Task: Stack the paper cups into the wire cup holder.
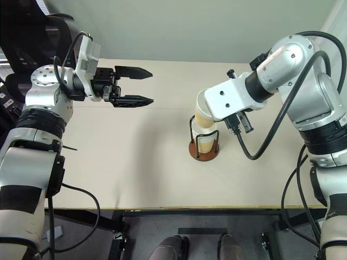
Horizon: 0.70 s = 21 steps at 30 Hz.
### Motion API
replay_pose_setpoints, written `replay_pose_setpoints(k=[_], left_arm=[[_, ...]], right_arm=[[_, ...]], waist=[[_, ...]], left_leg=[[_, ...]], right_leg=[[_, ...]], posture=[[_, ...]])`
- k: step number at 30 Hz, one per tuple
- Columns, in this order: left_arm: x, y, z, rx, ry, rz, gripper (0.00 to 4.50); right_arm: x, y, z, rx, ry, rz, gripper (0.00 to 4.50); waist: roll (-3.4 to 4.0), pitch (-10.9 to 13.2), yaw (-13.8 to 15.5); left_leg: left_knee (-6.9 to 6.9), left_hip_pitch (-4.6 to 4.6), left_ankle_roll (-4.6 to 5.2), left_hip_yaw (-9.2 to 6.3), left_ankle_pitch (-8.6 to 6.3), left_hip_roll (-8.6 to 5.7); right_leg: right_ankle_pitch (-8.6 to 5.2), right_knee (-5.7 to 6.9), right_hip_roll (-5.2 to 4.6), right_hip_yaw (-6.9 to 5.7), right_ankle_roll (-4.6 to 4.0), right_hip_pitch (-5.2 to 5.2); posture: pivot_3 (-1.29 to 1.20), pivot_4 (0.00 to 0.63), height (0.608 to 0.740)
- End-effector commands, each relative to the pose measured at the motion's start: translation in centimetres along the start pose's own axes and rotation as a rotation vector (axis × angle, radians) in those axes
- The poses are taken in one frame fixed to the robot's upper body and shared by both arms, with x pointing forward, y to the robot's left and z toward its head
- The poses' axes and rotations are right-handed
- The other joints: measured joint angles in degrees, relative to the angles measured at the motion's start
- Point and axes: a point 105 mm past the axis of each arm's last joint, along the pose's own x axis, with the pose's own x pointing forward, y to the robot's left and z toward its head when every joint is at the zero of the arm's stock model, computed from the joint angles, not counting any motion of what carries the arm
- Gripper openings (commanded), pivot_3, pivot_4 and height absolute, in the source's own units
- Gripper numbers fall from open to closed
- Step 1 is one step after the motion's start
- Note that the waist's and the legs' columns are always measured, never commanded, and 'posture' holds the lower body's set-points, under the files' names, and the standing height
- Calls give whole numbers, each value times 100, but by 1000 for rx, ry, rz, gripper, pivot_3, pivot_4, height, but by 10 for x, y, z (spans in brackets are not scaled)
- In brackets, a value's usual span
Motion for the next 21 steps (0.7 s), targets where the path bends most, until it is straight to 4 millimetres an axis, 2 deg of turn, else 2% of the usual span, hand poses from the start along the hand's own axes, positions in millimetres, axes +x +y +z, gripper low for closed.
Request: replay_pose_setpoints(k=[1, 8, 21], left_arm=[[-4, -2, 12, 40, -16, -27, 4500], [-4, -3, 12, 35, -24, -31, 4500], [-2, -4, 13, 38, -29, -42, 4500]], right_arm=[[-4, -2, 7, -38, -4, -11, 71], [3, -1, 6, -42, -7, 2, 71], [13, 2, -13, -60, 54, 24, 71]], waist=[[2, 1, 2], [1, 0, 3], [0, 0, -2]], left_leg=[[3, 0, 0, -4, -1, 4], [3, 1, -1, 0, -1, 4], [7, 1, -4, -13, -2, 12]], right_leg=[[1, 1, -6, 2, 0, -1], [0, 2, 11, 4, -7, 0], [4, 3, -2, 8, -10, 1]], posture=[[0, 150, 740], [0, 150, 740], [0, 150, 740]])
